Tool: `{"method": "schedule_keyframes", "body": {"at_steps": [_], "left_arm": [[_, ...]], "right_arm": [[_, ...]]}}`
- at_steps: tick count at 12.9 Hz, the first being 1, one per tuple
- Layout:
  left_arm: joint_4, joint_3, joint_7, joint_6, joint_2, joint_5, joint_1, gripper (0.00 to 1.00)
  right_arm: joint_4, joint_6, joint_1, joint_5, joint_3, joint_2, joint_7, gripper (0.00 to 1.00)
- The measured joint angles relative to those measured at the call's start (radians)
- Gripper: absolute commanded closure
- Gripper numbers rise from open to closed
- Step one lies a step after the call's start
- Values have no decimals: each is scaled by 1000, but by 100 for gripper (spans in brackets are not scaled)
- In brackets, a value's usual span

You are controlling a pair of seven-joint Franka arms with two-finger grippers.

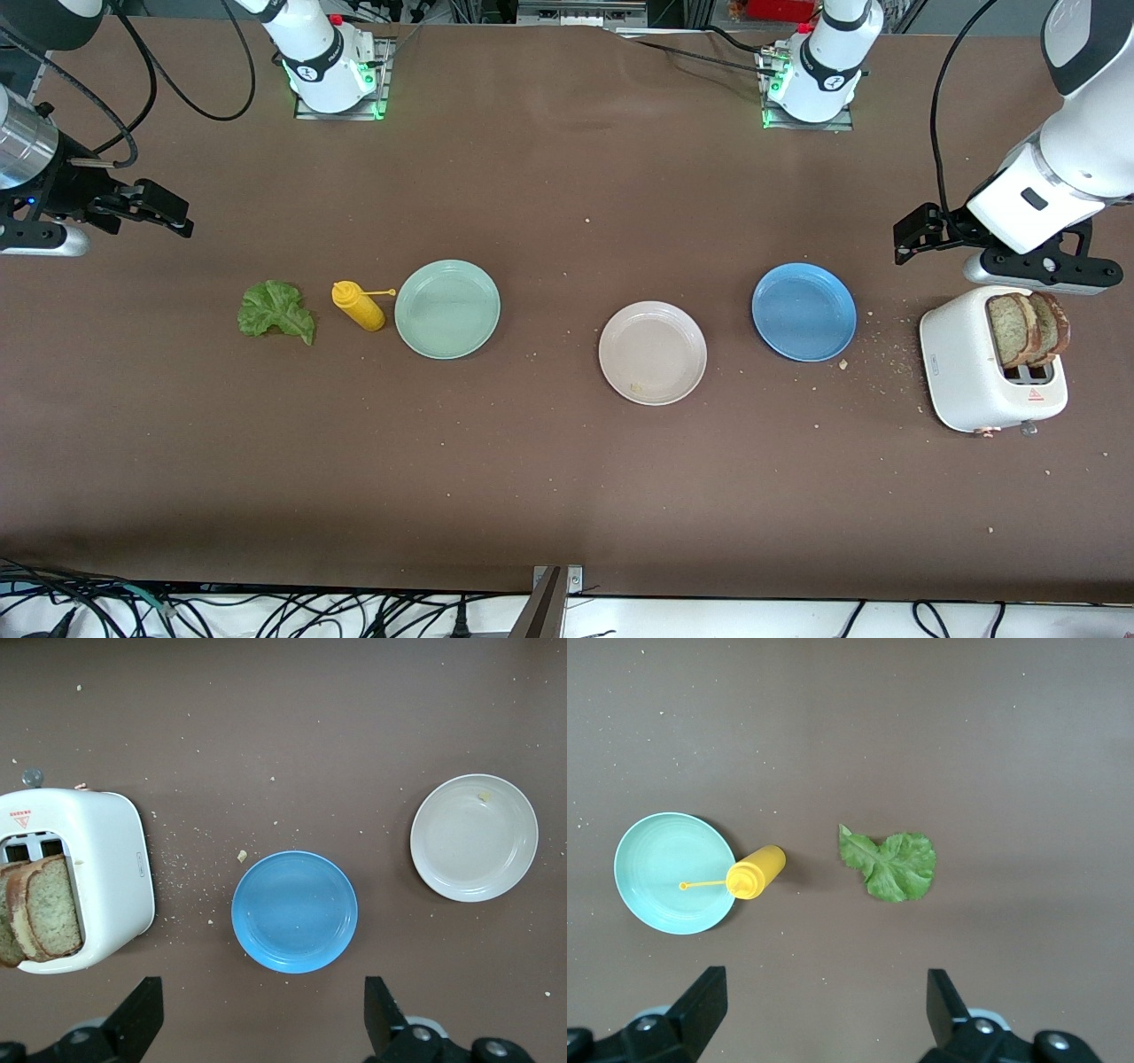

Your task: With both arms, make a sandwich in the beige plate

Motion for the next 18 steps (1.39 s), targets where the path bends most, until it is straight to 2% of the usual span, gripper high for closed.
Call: {"method": "schedule_keyframes", "body": {"at_steps": [11, 14, 16, 18], "left_arm": [[0, 2, 0, -1, 10, 0, 8, 0], [1, 10, 6, 11, 58, 75, 83, 0], [7, 11, 20, 66, 92, 141, 133, 0], [9, 12, 73, 150, 126, 144, 181, 0]], "right_arm": [[0, 0, 0, 0, 0, 0, 0, 0], [0, 1, 0, 0, 0, 0, 0, 0], [-1, 1, 0, 0, 0, 0, 0, 0], [-1, 1, 0, 0, -1, 0, 0, 0]]}}
